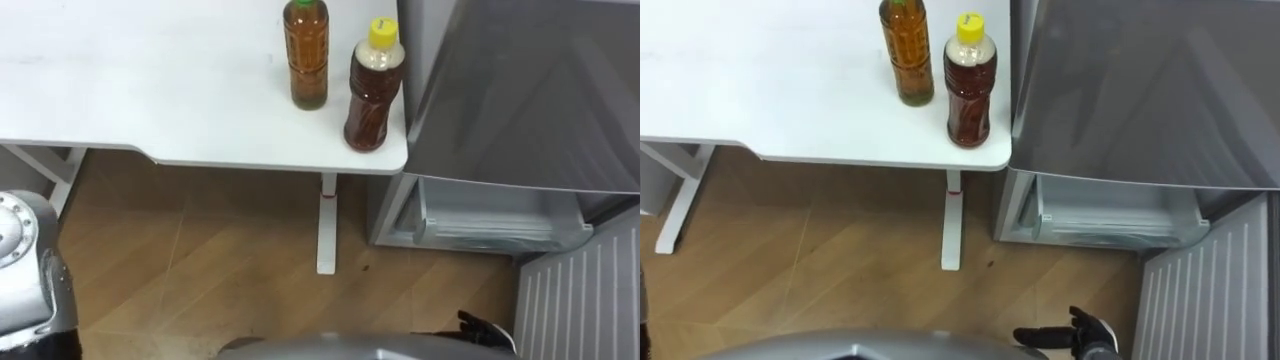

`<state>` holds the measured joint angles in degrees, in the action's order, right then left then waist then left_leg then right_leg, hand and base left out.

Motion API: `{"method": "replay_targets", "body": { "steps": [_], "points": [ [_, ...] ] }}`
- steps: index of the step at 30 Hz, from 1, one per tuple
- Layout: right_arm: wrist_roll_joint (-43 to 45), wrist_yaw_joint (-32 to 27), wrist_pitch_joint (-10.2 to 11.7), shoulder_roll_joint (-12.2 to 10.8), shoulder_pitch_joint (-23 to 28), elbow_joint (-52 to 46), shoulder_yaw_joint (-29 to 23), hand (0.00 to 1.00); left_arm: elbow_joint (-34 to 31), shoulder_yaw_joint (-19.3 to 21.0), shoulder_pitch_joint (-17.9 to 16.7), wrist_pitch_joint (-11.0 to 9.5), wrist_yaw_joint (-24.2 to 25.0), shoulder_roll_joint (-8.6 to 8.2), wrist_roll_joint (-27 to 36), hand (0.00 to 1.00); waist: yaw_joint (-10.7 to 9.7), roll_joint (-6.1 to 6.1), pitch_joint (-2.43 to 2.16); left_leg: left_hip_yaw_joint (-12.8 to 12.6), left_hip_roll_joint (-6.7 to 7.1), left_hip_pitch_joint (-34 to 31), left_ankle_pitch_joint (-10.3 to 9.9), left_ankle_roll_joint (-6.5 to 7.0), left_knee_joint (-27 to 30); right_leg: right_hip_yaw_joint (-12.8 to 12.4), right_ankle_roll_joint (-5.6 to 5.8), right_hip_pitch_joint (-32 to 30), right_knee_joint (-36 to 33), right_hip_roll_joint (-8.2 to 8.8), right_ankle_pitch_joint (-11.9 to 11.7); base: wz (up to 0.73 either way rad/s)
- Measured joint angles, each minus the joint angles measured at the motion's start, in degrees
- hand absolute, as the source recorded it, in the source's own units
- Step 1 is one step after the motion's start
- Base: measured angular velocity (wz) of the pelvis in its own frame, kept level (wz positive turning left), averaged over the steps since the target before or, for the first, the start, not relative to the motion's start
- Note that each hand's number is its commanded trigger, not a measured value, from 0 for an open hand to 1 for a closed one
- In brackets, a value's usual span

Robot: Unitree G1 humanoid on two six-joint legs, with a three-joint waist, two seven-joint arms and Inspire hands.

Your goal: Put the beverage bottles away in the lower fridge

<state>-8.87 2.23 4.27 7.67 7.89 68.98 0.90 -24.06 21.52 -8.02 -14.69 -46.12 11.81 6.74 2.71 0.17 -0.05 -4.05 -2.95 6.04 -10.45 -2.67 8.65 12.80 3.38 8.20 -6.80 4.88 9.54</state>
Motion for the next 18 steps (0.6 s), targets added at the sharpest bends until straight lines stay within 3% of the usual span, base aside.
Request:
{"method": "replay_targets", "body": {
  "steps": [3, 8, 10, 13, 18],
  "points": [
    [0.2, 1.4, 0.0, 0.1, -0.1, 0.0, -0.2, 0.0, -3.0, -0.9, 1.6, 0.8, 5.4, 0.0, 0.1, 0.0, -0.9, -0.05, 0.07, 0.4, 0.1, -0.4, 0.0, 0.0, 0.2, 0.1, 0.06, -0.1, 0.1, 0.05, 0.0, 0.06],
    [0.1, 3.0, 0.0, 0.9, -1.8, 0.8, 0.2, 0.0, -5.6, -10.1, 4.5, 1.2, 14.4, 0.06, 2.4, 0.0, -2.6, 0.13, 0.56, 0.8, 0.31, -0.5, 0.0, 0.02, 0.2, 0.3, 0.17, 0.4, 0.1, 0.29, 0.1, 0.03],
    [0.5, 3.9, 0.2, 1.0, -3.5, 1.8, 0.1, 0.0, -5.6, -13.9, 5.2, 2.1, 21.0, 0.01, 4.4, 0.0, -4.2, 0.5, 0.89, 0.8, 0.31, -0.9, 0.0, 0.02, 0.5, 0.3, 0.18, -0.3, 0.1, 0.29, 0.1, 0.0],
    [0.4, 4.7, 0.7, 1.2, -4.6, 3.6, 0.1, 0.0, -5.9, -17.7, 7.5, 3.4, 28.7, -0.02, 9.0, 0.0, -5.3, 0.7, 0.77, 0.8, 0.31, -1.9, 0.0, 0.02, 0.8, 0.2, 0.18, -1.3, 0.0, 0.26, 0.1, -0.02],
    [0.6, 4.9, 1.7, 1.1, -5.1, 4.5, 0.0, 0.0, -7.9, -20.8, 7.6, 4.0, 38.5, -0.28, 9.5, 0.0, -7.0, 0.67, 0.68, 0.0, 0.28, -2.2, 0.0, 0.02, 0.8, -0.4, 0.18, -1.6, -0.1, 0.27, 0.1, -0.07]
  ]
}}
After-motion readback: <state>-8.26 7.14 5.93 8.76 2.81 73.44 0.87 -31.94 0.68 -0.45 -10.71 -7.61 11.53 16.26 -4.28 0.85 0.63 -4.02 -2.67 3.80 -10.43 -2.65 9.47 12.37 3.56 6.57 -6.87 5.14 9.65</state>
